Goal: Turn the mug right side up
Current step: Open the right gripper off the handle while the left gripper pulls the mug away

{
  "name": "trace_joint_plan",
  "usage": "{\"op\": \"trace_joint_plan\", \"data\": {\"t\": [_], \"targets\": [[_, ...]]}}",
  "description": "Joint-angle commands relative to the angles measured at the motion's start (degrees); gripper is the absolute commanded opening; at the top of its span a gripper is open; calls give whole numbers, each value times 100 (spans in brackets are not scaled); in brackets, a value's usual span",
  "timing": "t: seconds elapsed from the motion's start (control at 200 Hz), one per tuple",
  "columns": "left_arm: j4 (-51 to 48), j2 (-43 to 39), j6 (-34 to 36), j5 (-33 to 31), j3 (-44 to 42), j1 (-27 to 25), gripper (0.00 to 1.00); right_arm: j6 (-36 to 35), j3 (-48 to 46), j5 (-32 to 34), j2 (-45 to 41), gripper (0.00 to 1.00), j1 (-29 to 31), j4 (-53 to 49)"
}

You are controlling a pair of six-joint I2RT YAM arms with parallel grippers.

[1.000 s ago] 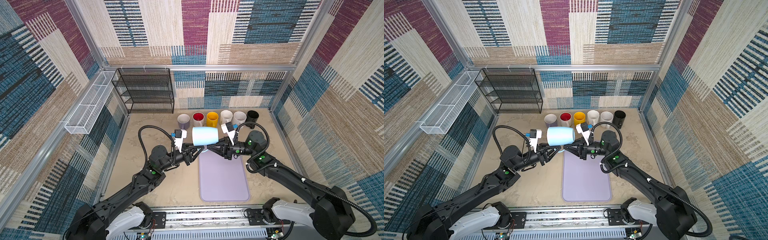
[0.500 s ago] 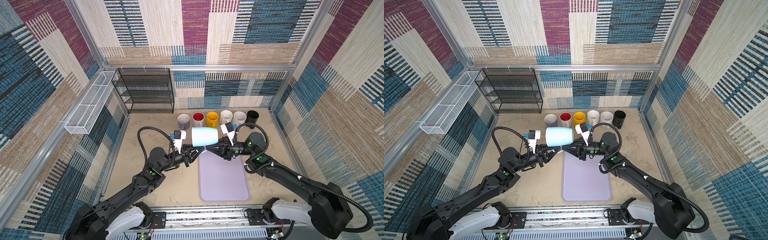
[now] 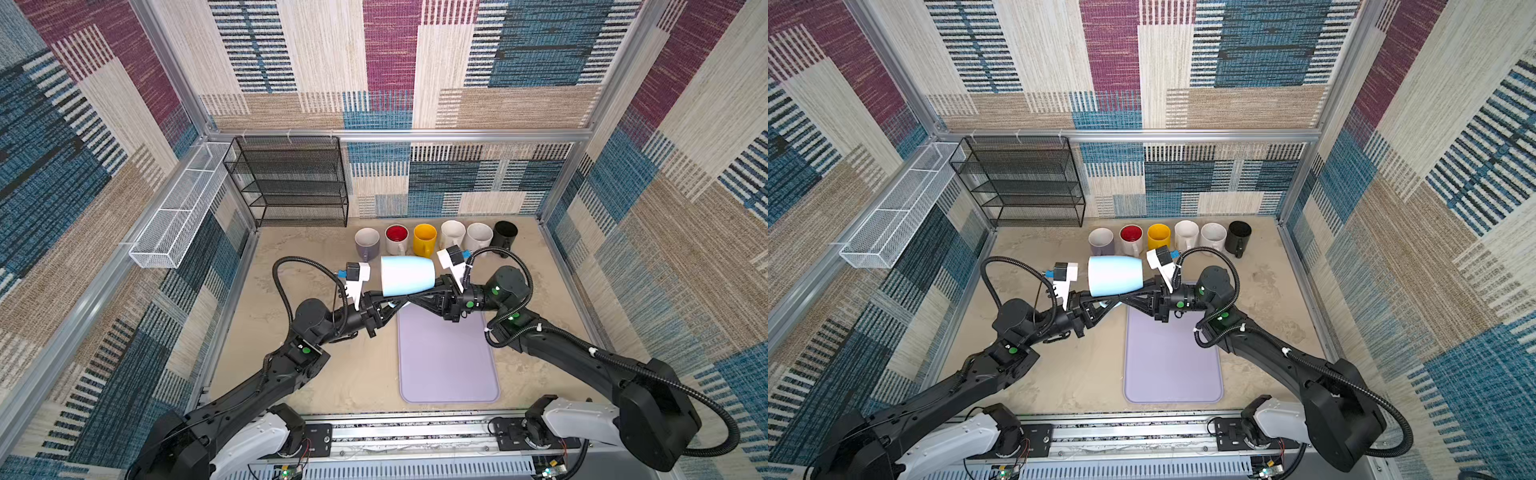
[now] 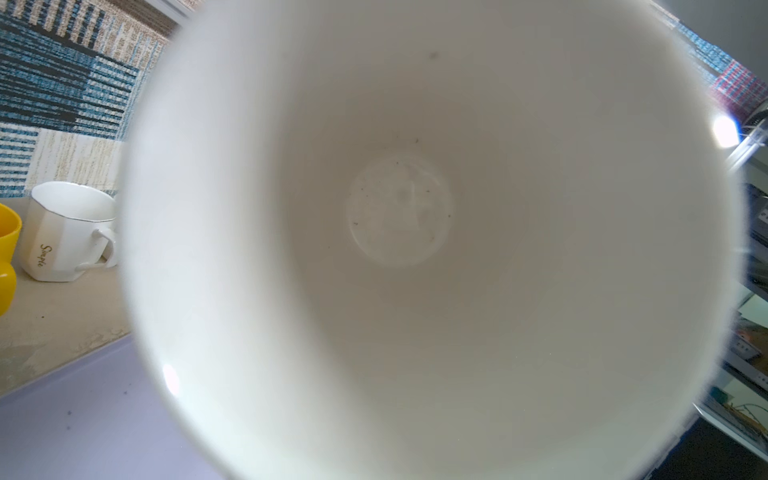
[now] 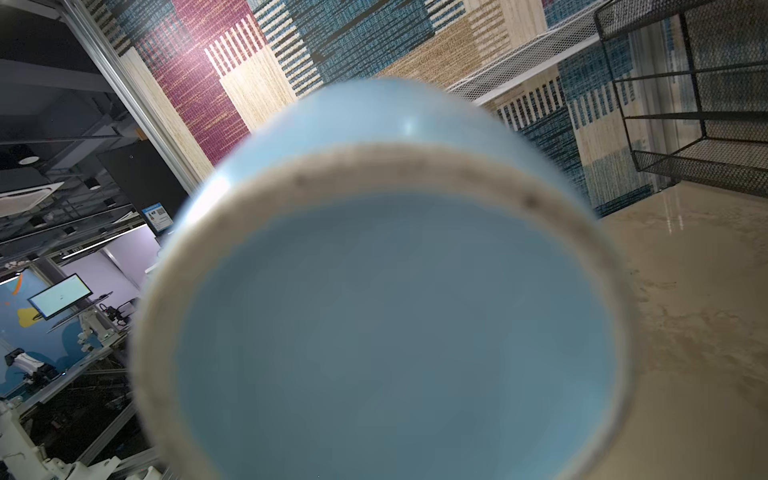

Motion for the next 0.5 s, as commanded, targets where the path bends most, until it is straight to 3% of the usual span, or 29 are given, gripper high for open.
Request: {"op": "trace_joint_plan", "data": {"t": [0.0, 0.321, 0.491], "targets": [[510, -73, 13, -363, -33, 14, 3, -95, -16, -233, 16, 0, 28, 154], [200, -68, 31, -475, 70, 7, 0, -256, 119, -139, 54, 0, 29, -163], [-169, -120, 87, -689, 151, 8, 0, -468, 164, -2, -40, 25, 29, -502]]}}
